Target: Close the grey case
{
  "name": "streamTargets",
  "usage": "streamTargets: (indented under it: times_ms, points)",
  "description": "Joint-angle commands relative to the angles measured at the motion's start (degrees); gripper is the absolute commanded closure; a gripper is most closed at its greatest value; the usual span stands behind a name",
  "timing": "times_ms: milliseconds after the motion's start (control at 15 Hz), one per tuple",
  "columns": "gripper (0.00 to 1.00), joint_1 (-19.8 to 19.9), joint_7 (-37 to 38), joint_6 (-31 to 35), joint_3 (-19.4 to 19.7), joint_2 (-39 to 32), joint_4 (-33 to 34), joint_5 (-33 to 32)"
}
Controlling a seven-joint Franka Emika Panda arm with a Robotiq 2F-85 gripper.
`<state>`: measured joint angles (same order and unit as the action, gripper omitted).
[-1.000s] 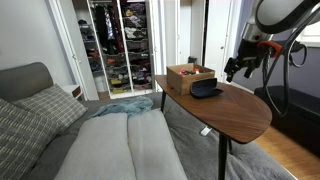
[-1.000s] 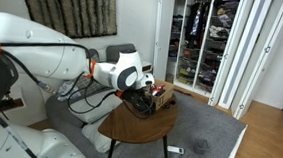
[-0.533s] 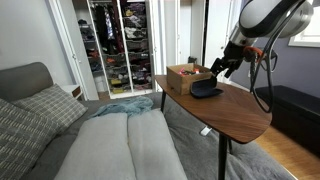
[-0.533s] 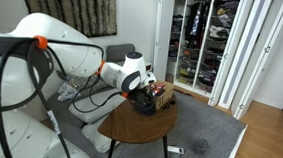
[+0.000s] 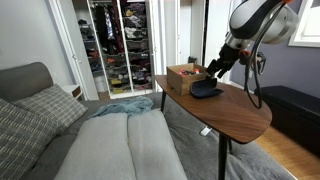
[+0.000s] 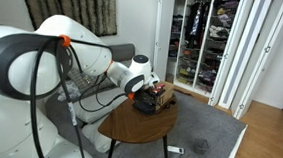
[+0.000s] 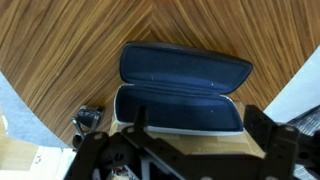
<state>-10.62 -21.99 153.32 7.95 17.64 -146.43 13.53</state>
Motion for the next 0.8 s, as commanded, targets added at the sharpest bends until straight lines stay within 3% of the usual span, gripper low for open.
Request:
streamTargets:
  times_ms: [0, 67, 133, 200, 733]
  points:
    - [0.07, -2.07, -4.75, 2.73, 1.53, -2.11, 1.69, 5.72]
    - [0.15, -2.18, -5.27, 3.47, 1.59, -2.33, 1.84, 6.7]
    - [0.31, -2.39, -5.86, 3.85, 1.74, -2.5, 2.02, 7.72]
    - [0.32, -2.44, -6.26, 4.24, 1.81, -2.66, 2.18, 8.58]
    - [0.91, -3.95, -11.14, 6.55, 3.06, -3.84, 2.48, 14.65]
